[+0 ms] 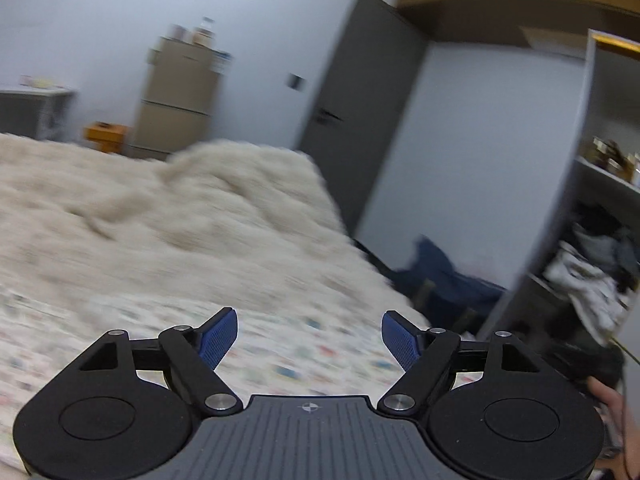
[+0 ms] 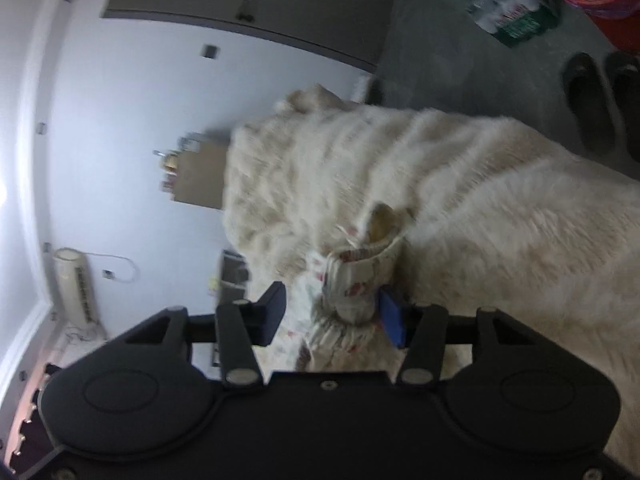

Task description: Fold clothes

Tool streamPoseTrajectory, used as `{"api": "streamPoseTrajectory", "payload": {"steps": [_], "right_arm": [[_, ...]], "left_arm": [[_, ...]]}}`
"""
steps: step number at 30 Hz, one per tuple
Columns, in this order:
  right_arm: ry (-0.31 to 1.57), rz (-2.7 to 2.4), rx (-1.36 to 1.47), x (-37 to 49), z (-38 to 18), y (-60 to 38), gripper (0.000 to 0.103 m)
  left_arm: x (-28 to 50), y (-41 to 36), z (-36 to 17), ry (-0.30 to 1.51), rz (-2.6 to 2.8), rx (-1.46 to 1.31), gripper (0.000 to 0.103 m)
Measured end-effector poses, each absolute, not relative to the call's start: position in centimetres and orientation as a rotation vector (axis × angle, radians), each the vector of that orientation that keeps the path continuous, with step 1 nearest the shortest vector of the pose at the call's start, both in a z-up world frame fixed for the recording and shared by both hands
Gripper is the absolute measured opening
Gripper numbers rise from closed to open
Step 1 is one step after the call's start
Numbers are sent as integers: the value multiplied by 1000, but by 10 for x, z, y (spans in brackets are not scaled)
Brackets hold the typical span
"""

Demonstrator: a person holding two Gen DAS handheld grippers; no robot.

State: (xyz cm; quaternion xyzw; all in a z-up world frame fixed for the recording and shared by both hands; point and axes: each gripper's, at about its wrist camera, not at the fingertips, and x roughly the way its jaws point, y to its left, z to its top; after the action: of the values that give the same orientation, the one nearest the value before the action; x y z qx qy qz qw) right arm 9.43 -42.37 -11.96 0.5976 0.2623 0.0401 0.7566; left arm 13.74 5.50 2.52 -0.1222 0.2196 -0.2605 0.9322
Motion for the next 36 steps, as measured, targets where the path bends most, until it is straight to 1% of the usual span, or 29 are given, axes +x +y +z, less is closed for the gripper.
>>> {"api": "streamPoseTrajectory", "payload": {"steps": [4, 9, 14, 17, 19, 22, 27, 29, 32, 33, 34, 36], "right_arm": [[599, 96, 1374, 82, -125, -412, 51], [579, 86, 1379, 97, -117, -406, 51], [625, -21, 1410, 118, -127, -402, 50], [638, -85, 1405, 134, -135, -394, 43], [632, -113, 1374, 141, -135, -390, 31], [588, -133, 1281, 146, -125, -383, 24], [502, -124, 1141, 149, -103, -377, 22], [486, -114, 1113, 150, -98, -377, 24], [516, -124, 1109, 155, -102, -377, 38], [530, -133, 1112, 156, -106, -377, 44], [544, -142, 1115, 157, -109, -377, 47], [553, -128, 1140, 165, -121, -375, 47]], "left_arm": [[124, 42, 4, 455, -545, -295, 74], [120, 44, -12, 468, -515, -320, 74], [115, 44, -17, 495, -515, -337, 74], [112, 43, -15, 485, -515, -331, 74], [107, 42, -13, 475, -510, -323, 74], [101, 39, -11, 473, -464, -295, 75], [100, 33, -14, 517, -358, -247, 76], [102, 33, -16, 533, -336, -240, 76], [104, 33, -18, 546, -328, -237, 76], [105, 33, -19, 549, -327, -236, 76], [105, 33, -19, 550, -327, -234, 77], [104, 31, -20, 550, -332, -221, 77]]}}
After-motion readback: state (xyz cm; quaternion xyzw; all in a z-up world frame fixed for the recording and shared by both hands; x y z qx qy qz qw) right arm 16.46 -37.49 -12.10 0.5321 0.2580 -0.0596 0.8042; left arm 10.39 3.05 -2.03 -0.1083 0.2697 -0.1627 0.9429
